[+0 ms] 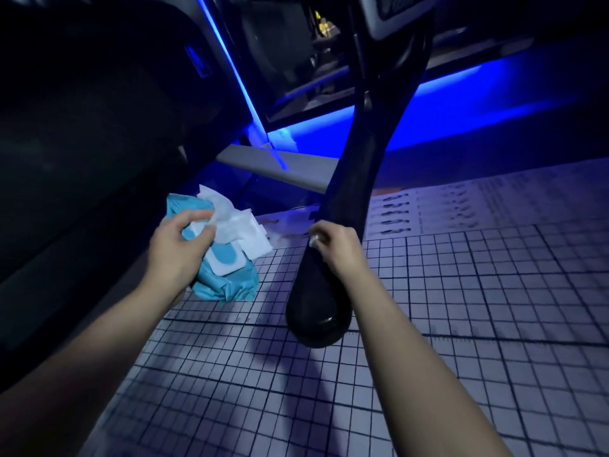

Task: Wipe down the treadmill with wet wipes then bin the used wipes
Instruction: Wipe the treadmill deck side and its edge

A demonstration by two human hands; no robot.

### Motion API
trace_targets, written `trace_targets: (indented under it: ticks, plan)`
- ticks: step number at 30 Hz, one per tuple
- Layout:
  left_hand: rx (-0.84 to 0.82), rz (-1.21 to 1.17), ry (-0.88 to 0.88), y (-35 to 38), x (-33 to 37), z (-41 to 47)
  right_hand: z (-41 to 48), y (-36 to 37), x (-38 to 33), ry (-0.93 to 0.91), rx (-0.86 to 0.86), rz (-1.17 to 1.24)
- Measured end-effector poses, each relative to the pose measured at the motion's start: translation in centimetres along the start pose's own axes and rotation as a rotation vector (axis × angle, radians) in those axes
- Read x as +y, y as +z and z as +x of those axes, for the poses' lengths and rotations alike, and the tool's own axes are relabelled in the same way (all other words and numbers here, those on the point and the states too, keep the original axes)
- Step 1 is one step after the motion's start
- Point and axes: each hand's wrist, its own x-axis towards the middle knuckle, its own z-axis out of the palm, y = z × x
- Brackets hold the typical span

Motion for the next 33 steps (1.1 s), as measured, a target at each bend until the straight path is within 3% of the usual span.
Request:
trace_targets:
  ticks: [7,12,15,26,33]
  plan:
    - [-0.030,0.112,-0.002,-1.4,1.1,-1.4,-8.4,0.7,-2.8,-0.314,-0.327,-0.064]
    - [-0.106,0.247,0.075,-2.0,2.6,-2.9,-13.4,3.0,-3.9,-0.366,-0.359,-0.005]
    - [-0.133,0.287,0.102,-2.8,4.1,-4.2,-15.8,2.5,-4.7,-0.186,-0.375,0.191]
    - [-0.277,0.250,0.060,-8.5,9.6,-11.2,-31.8,2.4,-11.0,0.443,0.036,0.824]
    - [-0.294,0.378,0.077,-12.8,10.9,-15.7,-37.3,5.0,-17.7,0.665,0.183,1.211]
